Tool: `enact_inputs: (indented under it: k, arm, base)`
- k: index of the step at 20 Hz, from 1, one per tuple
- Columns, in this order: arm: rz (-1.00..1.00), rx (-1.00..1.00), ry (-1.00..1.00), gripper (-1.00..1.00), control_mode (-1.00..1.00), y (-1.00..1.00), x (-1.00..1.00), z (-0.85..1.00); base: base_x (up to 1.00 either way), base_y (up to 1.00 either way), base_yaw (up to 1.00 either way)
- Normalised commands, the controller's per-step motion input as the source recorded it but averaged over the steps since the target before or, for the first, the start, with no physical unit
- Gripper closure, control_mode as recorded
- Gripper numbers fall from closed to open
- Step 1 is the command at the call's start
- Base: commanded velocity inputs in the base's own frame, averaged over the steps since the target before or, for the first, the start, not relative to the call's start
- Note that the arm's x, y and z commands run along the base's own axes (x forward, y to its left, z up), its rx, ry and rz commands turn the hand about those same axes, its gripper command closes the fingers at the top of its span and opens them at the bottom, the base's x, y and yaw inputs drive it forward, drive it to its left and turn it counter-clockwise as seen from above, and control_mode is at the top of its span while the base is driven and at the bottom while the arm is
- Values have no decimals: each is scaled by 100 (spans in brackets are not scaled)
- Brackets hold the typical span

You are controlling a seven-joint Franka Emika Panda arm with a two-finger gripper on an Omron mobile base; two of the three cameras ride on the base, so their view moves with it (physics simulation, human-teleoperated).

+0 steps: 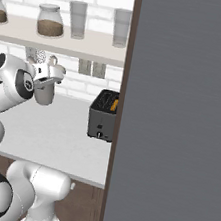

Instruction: Start the toaster. Once the lever pops up, take the bread to the plate on the dining counter.

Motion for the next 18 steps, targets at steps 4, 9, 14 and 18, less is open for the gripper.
enact_inputs:
  k: [4, 9, 14, 18]
  arm:
    - [0, 0, 0, -100, -100, 0, 0, 0]
    - [0, 0, 0, -100, -100, 0, 0, 0]
    - [0, 0, 0, -100, -100, 0, 0, 0]
    - [0, 0, 0, -100, -100, 0, 0, 0]
  base:
    - [0, 0, 0]
    - [0, 0, 0]
    - [0, 0, 0]
    - [0, 0, 0]
